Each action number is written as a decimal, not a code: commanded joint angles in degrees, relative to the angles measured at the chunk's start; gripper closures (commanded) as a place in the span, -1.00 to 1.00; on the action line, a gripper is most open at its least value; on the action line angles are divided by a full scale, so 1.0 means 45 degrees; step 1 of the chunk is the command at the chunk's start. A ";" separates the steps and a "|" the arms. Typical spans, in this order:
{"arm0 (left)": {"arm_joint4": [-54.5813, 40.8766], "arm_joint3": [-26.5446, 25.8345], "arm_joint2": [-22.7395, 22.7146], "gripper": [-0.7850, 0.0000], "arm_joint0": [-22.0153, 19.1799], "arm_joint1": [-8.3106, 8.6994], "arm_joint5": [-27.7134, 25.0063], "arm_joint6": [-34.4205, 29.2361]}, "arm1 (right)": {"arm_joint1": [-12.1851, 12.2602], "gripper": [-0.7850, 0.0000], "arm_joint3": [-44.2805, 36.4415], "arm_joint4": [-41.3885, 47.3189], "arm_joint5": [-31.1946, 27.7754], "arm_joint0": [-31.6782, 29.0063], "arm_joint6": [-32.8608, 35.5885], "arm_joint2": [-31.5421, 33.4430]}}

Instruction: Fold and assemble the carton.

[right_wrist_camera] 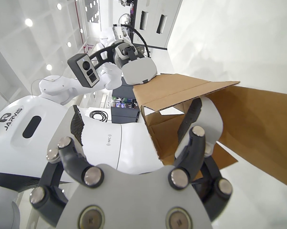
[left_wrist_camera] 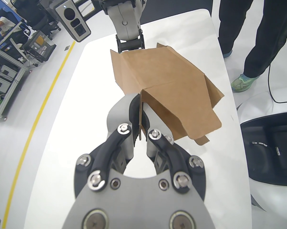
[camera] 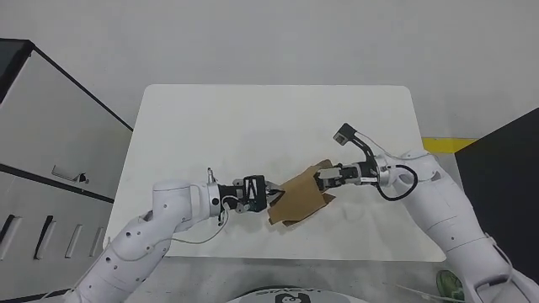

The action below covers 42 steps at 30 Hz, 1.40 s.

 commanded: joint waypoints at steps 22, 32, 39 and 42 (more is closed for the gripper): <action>-0.1610 0.0160 -0.0052 1.00 -0.0018 0.0025 0.0001 -0.0788 | 0.0859 -0.45 -0.1329 -0.0514 -0.0698 -0.0452 -0.0698 -0.0988; -0.1807 0.0099 -0.0090 1.00 0.0164 0.0082 -0.0021 -0.0882 | 0.1133 -0.23 -0.1562 -0.0354 -0.0999 -0.0276 -0.0998 -0.1650; -0.1884 0.0037 -0.0095 1.00 0.0253 0.0116 0.0004 -0.0958 | 0.1346 0.04 -0.1716 -0.0202 -0.1192 -0.0156 -0.1191 -0.2045; -0.1912 0.0028 -0.0083 1.00 0.0271 0.0127 0.0016 -0.0999 | 0.1438 0.23 -0.1725 -0.0102 -0.1284 -0.0118 -0.1284 -0.2173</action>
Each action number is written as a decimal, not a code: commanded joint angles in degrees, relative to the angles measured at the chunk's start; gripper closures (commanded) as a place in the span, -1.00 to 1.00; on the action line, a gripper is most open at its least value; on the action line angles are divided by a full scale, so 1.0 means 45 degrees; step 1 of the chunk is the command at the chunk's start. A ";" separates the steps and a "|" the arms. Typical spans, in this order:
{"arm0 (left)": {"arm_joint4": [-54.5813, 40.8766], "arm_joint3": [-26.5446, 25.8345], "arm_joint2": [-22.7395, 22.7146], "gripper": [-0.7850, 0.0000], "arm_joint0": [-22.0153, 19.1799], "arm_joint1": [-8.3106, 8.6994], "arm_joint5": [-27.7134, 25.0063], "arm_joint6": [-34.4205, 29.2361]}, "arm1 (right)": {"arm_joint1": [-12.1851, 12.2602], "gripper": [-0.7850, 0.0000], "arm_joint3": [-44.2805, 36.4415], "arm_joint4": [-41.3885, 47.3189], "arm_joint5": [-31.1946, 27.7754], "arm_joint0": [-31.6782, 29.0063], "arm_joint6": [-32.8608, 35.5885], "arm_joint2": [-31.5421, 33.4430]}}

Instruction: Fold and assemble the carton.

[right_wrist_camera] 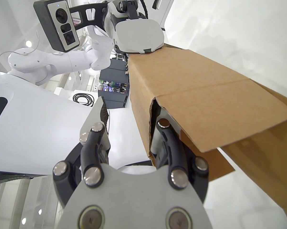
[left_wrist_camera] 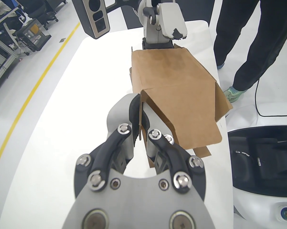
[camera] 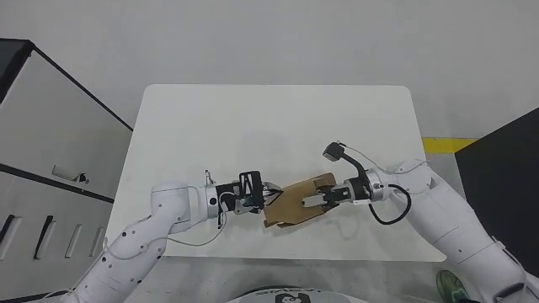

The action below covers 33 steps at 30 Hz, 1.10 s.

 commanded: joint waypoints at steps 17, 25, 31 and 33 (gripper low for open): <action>-0.0275 -0.0040 -0.0217 -1.00 0.0076 0.0032 0.0931 0.0428 | 0.0393 1.00 0.0449 0.1154 -0.0328 0.0146 -0.0329 -0.0430; -0.0303 -0.0409 -0.1218 -1.00 0.0652 0.0190 0.1491 0.0680 | 0.0582 1.00 0.0734 0.2467 -0.0211 -0.0002 -0.0211 -0.0087; -0.0250 -0.0610 -0.1478 -1.00 0.0801 0.0229 0.1634 0.0682 | 0.0611 1.00 0.0782 0.2873 -0.0068 -0.0032 -0.0067 0.0007; -0.0250 -0.0610 -0.1478 -1.00 0.0801 0.0229 0.1634 0.0682 | 0.0611 1.00 0.0782 0.2873 -0.0068 -0.0032 -0.0067 0.0007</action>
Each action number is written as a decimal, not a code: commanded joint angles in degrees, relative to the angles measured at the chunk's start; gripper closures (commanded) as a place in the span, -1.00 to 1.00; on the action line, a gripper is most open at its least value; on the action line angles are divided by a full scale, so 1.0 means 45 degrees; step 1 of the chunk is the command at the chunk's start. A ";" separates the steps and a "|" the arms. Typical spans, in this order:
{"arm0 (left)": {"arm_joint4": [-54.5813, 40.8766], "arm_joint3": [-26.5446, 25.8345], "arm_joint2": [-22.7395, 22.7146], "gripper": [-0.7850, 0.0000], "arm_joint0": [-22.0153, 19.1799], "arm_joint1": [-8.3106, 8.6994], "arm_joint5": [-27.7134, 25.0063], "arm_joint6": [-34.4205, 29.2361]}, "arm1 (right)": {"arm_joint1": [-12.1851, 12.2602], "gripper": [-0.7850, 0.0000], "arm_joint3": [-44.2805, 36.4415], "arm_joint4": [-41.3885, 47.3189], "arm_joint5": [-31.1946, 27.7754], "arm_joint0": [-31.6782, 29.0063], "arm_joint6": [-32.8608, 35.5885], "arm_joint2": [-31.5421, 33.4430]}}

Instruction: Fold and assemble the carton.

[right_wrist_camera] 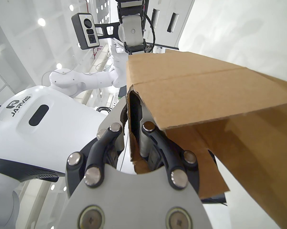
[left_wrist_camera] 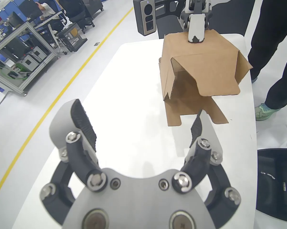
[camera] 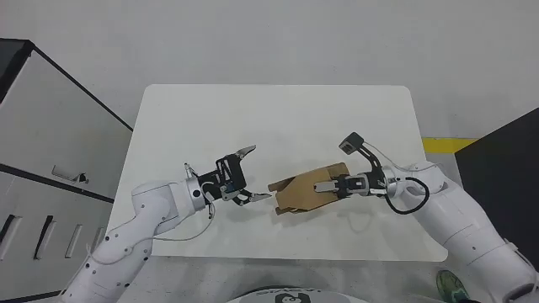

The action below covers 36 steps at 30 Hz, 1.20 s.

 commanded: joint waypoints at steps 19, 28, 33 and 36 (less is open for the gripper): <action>-0.0405 -0.0342 -0.0521 -1.00 0.0299 0.0068 0.0020 -0.0015 | -0.0368 1.00 0.1283 0.2928 0.0890 -0.0023 0.0888 0.0136; -0.1639 -0.0680 -0.0406 -1.00 0.0381 0.0029 -0.0164 -0.1045 | -0.0434 1.00 0.1357 0.3176 0.1129 -0.0187 0.0343 0.0566; -0.1722 -0.0867 -0.0619 1.00 0.0373 0.0037 0.0130 -0.1466 | -0.0448 1.00 0.1388 0.3183 0.1062 -0.0176 0.0303 0.0660; -0.1722 -0.0867 -0.0619 1.00 0.0373 0.0037 0.0130 -0.1466 | -0.0448 1.00 0.1388 0.3183 0.1062 -0.0176 0.0303 0.0660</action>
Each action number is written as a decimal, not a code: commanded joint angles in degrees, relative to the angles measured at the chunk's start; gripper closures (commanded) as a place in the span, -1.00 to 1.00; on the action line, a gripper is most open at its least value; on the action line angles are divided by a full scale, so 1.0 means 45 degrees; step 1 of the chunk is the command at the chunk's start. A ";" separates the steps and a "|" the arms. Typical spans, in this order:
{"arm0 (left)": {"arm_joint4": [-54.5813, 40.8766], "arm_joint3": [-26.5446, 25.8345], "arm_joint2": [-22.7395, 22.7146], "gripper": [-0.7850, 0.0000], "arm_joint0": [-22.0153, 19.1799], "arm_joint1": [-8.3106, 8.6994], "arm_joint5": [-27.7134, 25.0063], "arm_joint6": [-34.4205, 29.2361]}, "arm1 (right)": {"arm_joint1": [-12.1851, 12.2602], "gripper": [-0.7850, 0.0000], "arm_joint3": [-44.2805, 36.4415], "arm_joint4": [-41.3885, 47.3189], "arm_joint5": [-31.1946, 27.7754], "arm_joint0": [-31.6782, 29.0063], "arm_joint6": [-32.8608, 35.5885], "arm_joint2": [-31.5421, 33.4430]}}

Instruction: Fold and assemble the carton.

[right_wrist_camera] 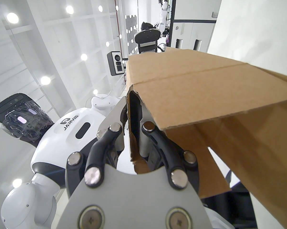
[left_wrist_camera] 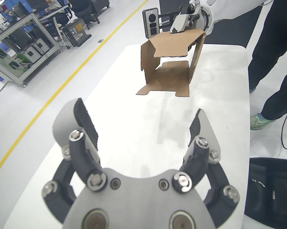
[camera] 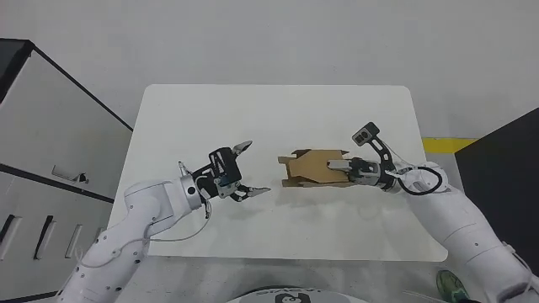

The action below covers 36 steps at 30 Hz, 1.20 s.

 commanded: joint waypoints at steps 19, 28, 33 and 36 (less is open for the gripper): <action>-0.1026 0.0334 0.1465 1.00 -0.0809 -0.0276 0.0035 -0.0430 | -0.0164 1.00 -0.0951 -0.0216 0.0337 -0.0627 -0.1050 0.0411; -0.1011 0.0342 0.1782 1.00 -0.1067 -0.0346 0.0063 -0.0473 | -0.0276 1.00 -0.0993 -0.0525 0.0448 -0.0769 -0.1253 0.0577; -0.1099 0.0303 0.1864 1.00 -0.1093 -0.0354 -0.0132 -0.0477 | -0.0330 1.00 -0.1078 -0.0793 0.0547 -0.0869 -0.1660 0.0699; -0.0991 0.0285 0.2025 1.00 -0.1156 -0.0373 -0.0189 -0.0556 | -0.0375 1.00 -0.1093 -0.0843 0.0678 -0.0889 -0.1777 0.0725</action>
